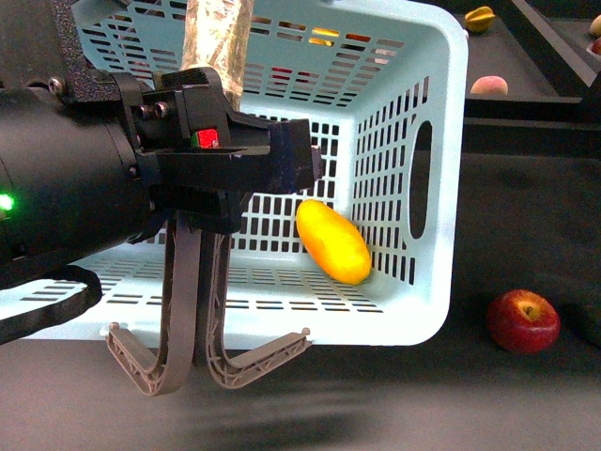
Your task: Pick mango with right arm and hold basket with left
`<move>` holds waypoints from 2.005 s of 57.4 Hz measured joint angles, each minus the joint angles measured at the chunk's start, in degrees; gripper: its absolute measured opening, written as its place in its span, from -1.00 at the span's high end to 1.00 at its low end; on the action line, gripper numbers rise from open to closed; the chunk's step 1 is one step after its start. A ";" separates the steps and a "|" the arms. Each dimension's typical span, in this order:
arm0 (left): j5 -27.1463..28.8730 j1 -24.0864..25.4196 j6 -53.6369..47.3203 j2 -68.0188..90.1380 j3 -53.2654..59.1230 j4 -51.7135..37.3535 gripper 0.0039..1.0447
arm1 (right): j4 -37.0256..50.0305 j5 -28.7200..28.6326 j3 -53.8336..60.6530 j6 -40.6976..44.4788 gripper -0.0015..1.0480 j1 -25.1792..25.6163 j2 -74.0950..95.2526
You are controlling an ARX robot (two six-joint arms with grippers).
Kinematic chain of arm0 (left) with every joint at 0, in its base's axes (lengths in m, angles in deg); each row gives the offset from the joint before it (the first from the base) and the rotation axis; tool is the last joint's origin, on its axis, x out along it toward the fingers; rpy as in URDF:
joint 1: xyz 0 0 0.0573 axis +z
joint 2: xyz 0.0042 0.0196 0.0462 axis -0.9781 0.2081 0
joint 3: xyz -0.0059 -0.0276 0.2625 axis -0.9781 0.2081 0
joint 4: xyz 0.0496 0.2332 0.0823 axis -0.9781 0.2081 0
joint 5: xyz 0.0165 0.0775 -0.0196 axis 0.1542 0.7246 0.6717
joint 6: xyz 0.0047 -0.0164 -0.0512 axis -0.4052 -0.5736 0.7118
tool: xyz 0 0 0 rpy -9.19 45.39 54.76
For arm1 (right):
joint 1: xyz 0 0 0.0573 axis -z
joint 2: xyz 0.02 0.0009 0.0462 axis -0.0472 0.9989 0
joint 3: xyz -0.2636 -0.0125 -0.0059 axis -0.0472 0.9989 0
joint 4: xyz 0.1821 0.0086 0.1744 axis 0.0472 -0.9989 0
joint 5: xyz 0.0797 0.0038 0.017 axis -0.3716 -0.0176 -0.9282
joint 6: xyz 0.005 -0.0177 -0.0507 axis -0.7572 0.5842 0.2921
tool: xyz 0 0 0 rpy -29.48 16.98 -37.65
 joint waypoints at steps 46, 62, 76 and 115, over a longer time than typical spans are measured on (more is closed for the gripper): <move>0.00 0.02 0.02 0.00 0.00 0.00 0.85 | -5.33 -11.76 4.87 17.44 0.96 12.57 -16.13; 0.04 0.02 0.13 0.00 0.02 0.00 0.85 | -16.31 -11.85 4.81 17.51 0.96 12.59 -26.86; 0.02 0.02 0.00 0.00 0.02 0.00 0.85 | -16.46 -11.89 4.81 17.49 0.96 12.59 -26.86; 0.00 0.02 0.02 0.00 0.02 0.00 0.85 | -16.46 -11.91 4.81 17.57 0.15 12.59 -26.88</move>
